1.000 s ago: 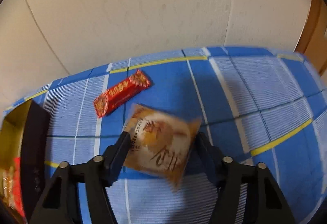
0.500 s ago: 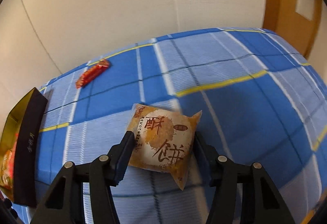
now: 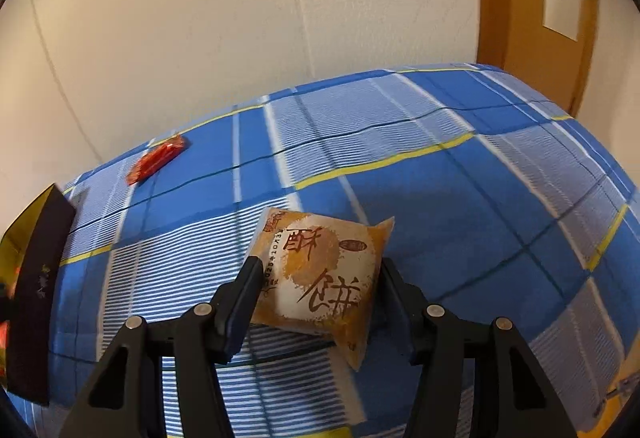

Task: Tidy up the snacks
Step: 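Grasp the brown-printed pastry bag with the right gripper while the left grasps the small red candy bar, then carry the small red candy bar over the tray with the left gripper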

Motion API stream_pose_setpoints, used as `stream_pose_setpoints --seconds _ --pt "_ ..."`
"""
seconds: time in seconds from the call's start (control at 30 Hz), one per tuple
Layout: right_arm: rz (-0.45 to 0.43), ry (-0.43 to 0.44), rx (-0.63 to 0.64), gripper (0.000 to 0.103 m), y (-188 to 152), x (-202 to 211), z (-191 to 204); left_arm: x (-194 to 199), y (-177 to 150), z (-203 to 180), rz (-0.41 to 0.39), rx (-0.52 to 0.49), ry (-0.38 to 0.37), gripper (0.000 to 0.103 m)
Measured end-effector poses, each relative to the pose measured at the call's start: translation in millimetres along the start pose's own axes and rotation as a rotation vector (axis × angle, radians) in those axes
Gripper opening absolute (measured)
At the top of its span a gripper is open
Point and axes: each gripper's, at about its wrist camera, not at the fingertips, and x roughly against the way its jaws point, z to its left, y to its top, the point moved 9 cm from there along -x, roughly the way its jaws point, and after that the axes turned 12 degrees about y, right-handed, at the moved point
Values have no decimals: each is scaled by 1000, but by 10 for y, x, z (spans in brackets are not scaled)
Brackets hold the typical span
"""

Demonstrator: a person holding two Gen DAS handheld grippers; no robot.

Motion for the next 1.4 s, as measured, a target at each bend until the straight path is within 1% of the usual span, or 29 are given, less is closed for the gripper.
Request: stream_pose_setpoints --seconds 0.07,0.13,0.2,0.23,0.3,0.33,0.43,0.5,0.53,0.6,0.63,0.67,0.7,0.73,0.8,0.83,0.9,0.93,1.0,1.07,1.13,1.2,1.4 --pt "-2 -3 -17 58 20 13 -54 -173 181 -76 6 -21 11 33" --pt "0 -6 -12 59 22 9 -49 -324 313 -162 2 -66 27 35" --pt "0 -5 -12 59 17 14 -52 -527 490 -261 7 -127 62 35" --pt "0 -1 -14 59 19 13 -54 -578 553 -290 6 -139 65 36" --pt "1 1 -13 59 8 20 -52 -740 721 -381 14 -167 51 41" --pt "1 2 -12 59 8 19 -52 -841 815 -413 17 -187 63 41" --pt "2 5 -14 59 7 16 -55 -1036 998 -472 6 -241 89 42" --pt "3 4 -13 59 4 19 -62 -1189 1079 -479 25 -240 81 42" --pt "4 4 -13 59 4 21 -61 -1263 1090 -491 39 -250 73 42" --pt "4 4 -15 59 4 20 -58 -1395 1082 -520 57 -300 85 42" --pt "4 4 -15 59 5 20 -57 -1428 1081 -528 44 -317 83 42" --pt "3 2 -15 59 3 20 -55 -1420 1099 -534 21 -317 73 42" --pt "3 2 -16 59 4 19 -55 -1434 1092 -535 20 -318 66 42" --pt "3 3 -16 59 5 19 -55 -1428 1097 -526 13 -302 56 42" --pt "1 0 -17 59 5 17 -54 -1434 1087 -502 23 -261 33 42" --pt "1 -3 -16 59 5 17 -52 -1434 1072 -484 31 -227 12 40" --pt "-1 -3 -18 59 6 19 -50 -1418 1041 -494 45 -192 -38 23" --pt "-2 -3 -17 59 7 19 -51 -1402 1020 -494 47 -183 -42 23" --pt "-3 -4 -15 59 8 19 -51 -1350 966 -505 35 -201 -20 23" --pt "-3 -4 -14 59 8 21 -53 -1275 887 -534 11 -247 10 23" --pt "-4 -3 -15 60 8 23 -55 -1215 812 -541 -2 -268 35 22" --pt "-4 -2 -15 60 8 24 -56 -1145 714 -525 -5 -263 49 22" --pt "-6 -4 -12 59 10 27 -56 -982 502 -418 17 -214 47 22"
